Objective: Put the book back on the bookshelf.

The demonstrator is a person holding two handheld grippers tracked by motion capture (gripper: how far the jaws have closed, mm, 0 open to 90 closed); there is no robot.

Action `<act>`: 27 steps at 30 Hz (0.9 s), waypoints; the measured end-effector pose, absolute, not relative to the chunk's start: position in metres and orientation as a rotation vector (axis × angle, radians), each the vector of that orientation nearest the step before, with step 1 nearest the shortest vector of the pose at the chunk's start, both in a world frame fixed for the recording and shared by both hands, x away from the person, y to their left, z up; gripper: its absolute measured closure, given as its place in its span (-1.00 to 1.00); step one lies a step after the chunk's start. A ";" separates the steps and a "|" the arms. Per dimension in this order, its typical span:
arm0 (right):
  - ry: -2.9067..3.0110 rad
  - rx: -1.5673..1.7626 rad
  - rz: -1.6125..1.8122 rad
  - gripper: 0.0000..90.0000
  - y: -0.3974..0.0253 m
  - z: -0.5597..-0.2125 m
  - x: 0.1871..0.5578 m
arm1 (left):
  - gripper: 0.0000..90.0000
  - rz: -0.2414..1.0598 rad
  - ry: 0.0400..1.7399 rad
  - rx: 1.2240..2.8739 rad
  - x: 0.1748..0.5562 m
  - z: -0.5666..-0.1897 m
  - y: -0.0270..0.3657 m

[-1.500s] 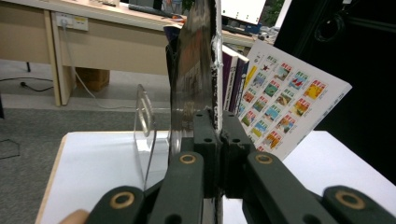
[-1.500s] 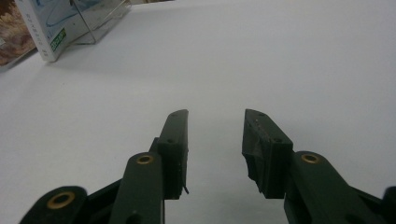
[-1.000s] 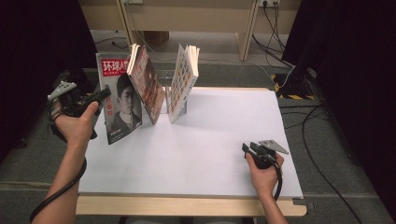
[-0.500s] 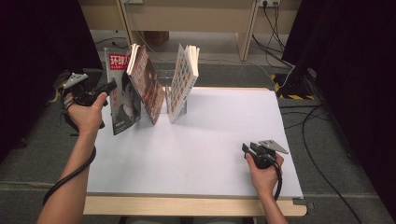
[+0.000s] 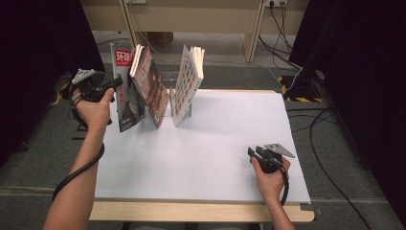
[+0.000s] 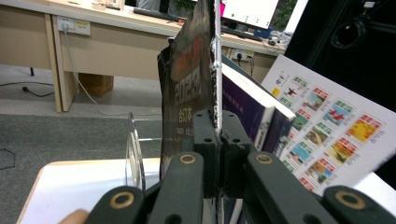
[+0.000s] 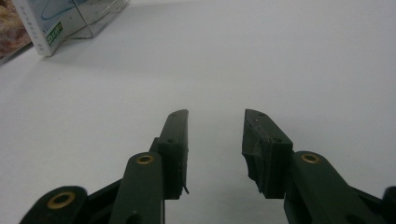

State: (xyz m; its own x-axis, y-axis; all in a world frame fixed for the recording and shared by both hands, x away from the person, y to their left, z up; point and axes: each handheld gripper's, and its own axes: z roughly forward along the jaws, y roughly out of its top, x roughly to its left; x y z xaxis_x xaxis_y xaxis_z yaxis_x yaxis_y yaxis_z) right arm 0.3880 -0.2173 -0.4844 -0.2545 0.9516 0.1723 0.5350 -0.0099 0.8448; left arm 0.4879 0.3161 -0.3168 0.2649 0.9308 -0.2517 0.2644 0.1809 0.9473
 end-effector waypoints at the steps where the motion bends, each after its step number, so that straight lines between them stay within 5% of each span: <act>1: 1.812 1.538 1.192 0.36 -0.217 -0.484 0.388 | 0.94 0.704 1.245 1.335 0.488 -0.317 0.316; 15: 1.829 1.527 1.187 0.36 -0.215 -0.487 0.390 | 0.94 0.769 1.249 1.288 0.508 -0.325 0.311; 27: 1.843 1.513 1.183 0.36 -0.211 -0.487 0.389 | 0.88 1.010 1.183 1.388 0.474 -0.342 0.322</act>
State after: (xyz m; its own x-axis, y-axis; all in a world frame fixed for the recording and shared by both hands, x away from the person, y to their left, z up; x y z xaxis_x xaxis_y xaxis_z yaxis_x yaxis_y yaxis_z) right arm 0.3888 -0.2109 -0.4869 -0.2776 0.9477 0.1574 0.5377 0.0175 0.8429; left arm 0.4736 0.3217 -0.3425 0.1696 0.9854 -0.0131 0.1420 -0.0112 0.9898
